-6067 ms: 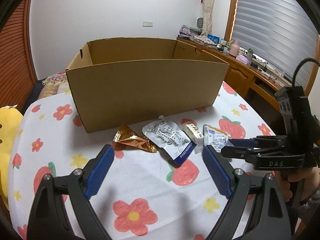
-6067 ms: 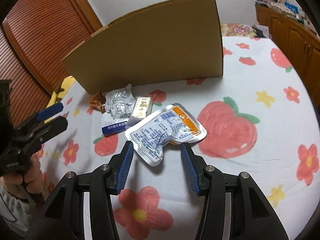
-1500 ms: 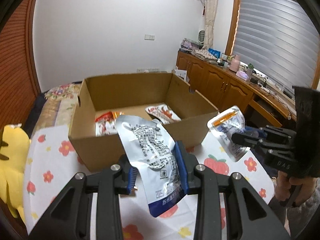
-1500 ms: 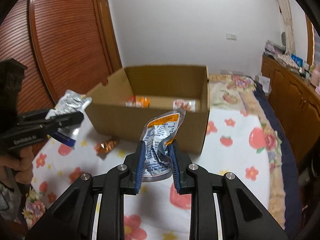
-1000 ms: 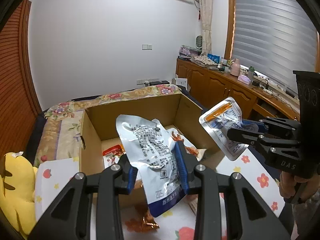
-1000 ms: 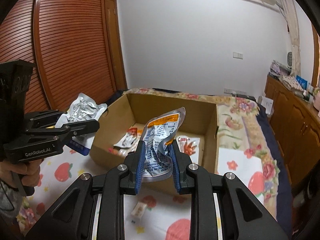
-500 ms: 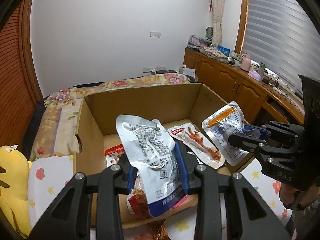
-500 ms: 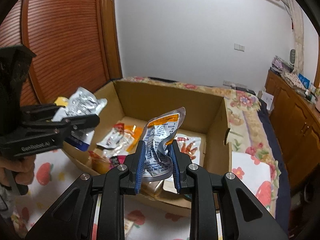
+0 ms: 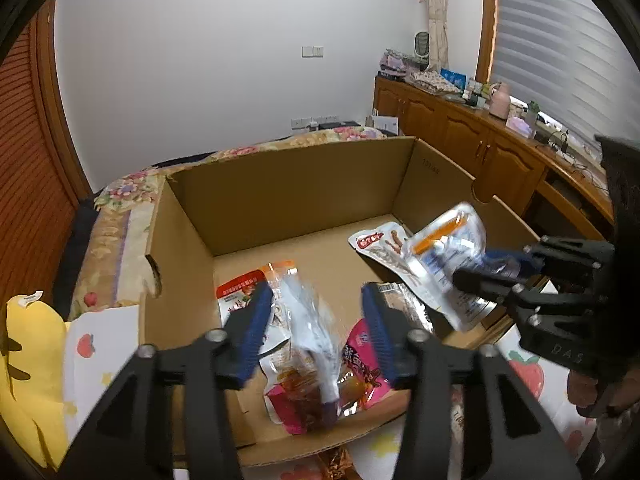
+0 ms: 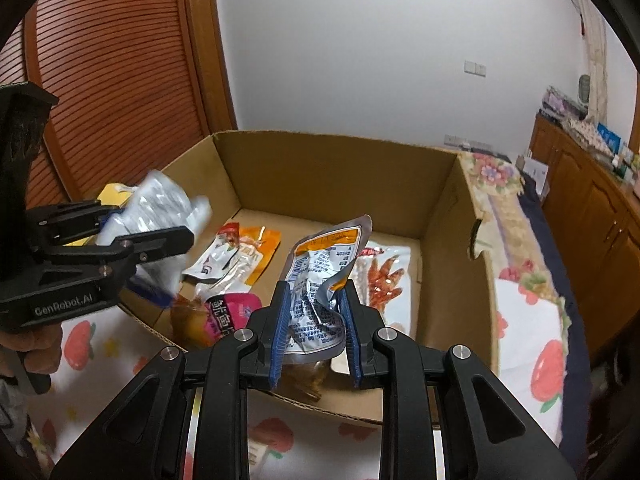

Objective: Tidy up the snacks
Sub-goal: 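Lower both packets into the box and open both tools, then withdraw both open tools from the box toward the brown wrapper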

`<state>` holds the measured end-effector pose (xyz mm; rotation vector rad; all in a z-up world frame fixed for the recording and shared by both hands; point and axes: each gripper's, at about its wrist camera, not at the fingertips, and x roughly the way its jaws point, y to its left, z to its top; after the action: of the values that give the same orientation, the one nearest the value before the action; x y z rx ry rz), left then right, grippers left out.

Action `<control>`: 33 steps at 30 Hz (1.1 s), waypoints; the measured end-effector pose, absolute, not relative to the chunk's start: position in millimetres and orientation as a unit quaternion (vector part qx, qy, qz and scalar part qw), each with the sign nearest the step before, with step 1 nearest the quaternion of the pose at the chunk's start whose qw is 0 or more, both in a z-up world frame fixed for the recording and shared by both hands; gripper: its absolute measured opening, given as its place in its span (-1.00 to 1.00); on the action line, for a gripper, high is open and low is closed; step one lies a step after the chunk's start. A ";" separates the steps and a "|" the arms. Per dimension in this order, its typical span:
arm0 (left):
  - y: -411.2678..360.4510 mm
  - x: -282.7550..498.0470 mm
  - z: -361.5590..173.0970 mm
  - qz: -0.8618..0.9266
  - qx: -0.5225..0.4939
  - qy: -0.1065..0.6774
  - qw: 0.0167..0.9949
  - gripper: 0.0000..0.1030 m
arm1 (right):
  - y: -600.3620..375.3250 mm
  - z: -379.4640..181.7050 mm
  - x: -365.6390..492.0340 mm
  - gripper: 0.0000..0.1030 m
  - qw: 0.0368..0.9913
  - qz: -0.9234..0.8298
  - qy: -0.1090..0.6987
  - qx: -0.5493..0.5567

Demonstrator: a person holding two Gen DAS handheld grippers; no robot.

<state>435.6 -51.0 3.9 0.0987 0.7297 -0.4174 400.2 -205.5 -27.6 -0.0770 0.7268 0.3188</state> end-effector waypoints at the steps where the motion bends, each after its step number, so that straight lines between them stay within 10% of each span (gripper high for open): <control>1: -49.8 434.5 5.1 -0.205 0.044 0.353 0.912 0.10 | -204.3 -29.1 400.5 -0.50 0.920 0.157 0.356 -0.035; 7: -38.2 421.7 13.1 -0.205 0.028 0.344 0.916 0.13 | -206.9 -27.7 395.0 -0.44 0.920 0.165 0.354 -0.016; 14: -28.4 381.1 28.3 -0.218 0.034 0.303 0.927 0.65 | -217.0 0.3 353.9 -0.36 0.932 0.176 0.315 0.008; 33: -14.5 309.0 -39.6 -0.211 0.066 0.355 0.908 0.66 | -201.2 -64.0 278.5 -0.10 0.911 0.184 0.369 -0.024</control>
<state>309.0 -14.5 -39.6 0.1352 0.7322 -0.4360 278.5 -201.2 -64.0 -0.0497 0.7600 0.3794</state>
